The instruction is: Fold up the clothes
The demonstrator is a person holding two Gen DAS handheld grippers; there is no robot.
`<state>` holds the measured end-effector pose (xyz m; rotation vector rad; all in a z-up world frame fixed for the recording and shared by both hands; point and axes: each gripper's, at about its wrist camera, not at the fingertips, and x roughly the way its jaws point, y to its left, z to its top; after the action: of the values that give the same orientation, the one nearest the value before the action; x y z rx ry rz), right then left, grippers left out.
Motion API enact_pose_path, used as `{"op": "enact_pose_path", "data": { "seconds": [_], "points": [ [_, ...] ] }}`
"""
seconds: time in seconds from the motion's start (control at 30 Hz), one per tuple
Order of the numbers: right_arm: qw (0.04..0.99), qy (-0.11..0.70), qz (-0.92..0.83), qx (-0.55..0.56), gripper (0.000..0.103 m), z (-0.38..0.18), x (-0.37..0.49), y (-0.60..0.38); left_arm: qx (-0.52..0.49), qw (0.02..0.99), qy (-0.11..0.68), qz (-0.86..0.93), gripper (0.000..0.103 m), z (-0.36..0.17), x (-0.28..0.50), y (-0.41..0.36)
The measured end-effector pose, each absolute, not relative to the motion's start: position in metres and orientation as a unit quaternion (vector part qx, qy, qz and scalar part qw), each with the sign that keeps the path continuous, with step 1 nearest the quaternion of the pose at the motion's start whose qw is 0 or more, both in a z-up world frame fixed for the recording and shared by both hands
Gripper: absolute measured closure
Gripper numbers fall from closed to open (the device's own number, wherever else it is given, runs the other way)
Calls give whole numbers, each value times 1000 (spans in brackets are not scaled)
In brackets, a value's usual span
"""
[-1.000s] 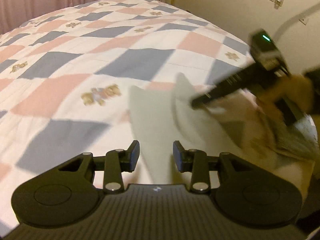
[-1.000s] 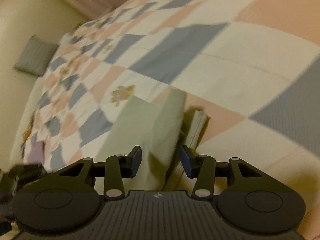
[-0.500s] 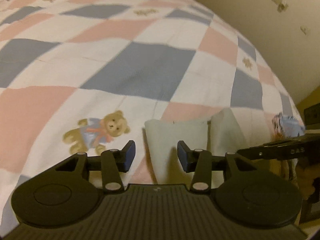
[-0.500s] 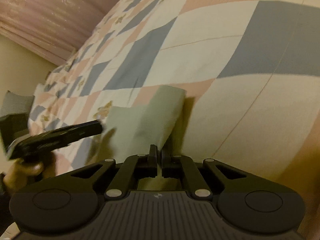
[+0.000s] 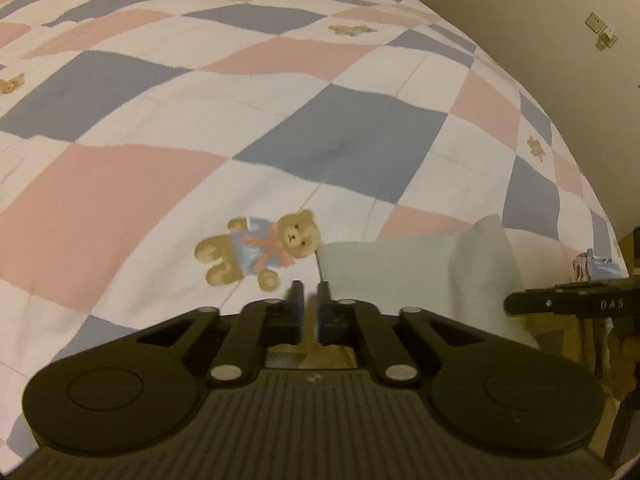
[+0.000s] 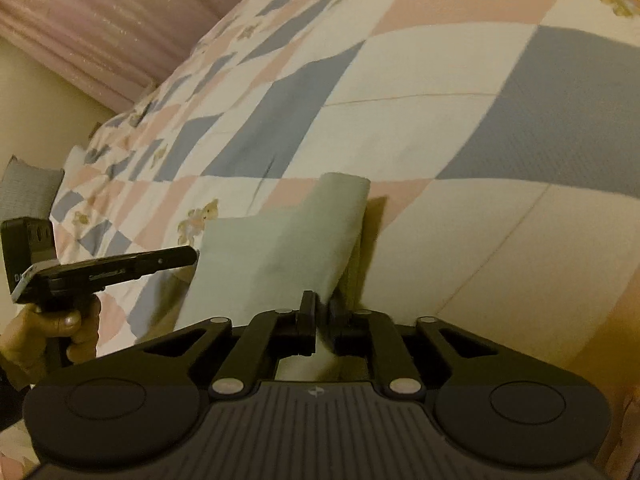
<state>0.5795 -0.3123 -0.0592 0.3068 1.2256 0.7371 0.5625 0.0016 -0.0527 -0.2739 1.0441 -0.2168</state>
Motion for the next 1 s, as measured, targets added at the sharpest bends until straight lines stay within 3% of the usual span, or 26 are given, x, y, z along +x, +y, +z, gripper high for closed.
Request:
{"op": "enact_pose_path", "data": {
  "seconds": [0.07, 0.17, 0.27, 0.3, 0.37, 0.53, 0.63, 0.7, 0.77, 1.0],
  "points": [
    [750, 556, 332, 135, 86, -56, 576, -316, -140, 849, 497, -110, 65, -49, 566, 1],
    [751, 558, 321, 145, 83, -53, 567, -327, -130, 840, 512, -124, 66, -54, 574, -10],
    [754, 558, 312, 152, 83, -48, 553, -336, -114, 826, 534, -137, 73, -65, 581, -23],
    [755, 557, 310, 153, 83, -46, 545, -338, -98, 827, 536, -138, 84, -67, 581, -26],
    [758, 554, 306, 154, 83, -40, 531, -341, -69, 832, 532, -139, 93, -67, 577, -26],
    [787, 529, 299, 108, 81, -12, 479, -340, 27, 854, 496, -156, 96, -55, 559, -18],
    [805, 513, 290, 72, 77, 4, 444, -334, 167, 864, 428, -207, 89, -40, 532, -20],
    [817, 502, 282, 26, 71, 14, 416, -323, 257, 853, 379, -248, 74, -35, 512, -22],
    [824, 493, 276, -36, 63, 18, 390, -307, 321, 837, 345, -278, 73, -34, 496, -24],
    [821, 492, 290, 26, 66, 13, 367, -305, 374, 807, 318, -328, 73, -41, 467, -33]
  ]
}}
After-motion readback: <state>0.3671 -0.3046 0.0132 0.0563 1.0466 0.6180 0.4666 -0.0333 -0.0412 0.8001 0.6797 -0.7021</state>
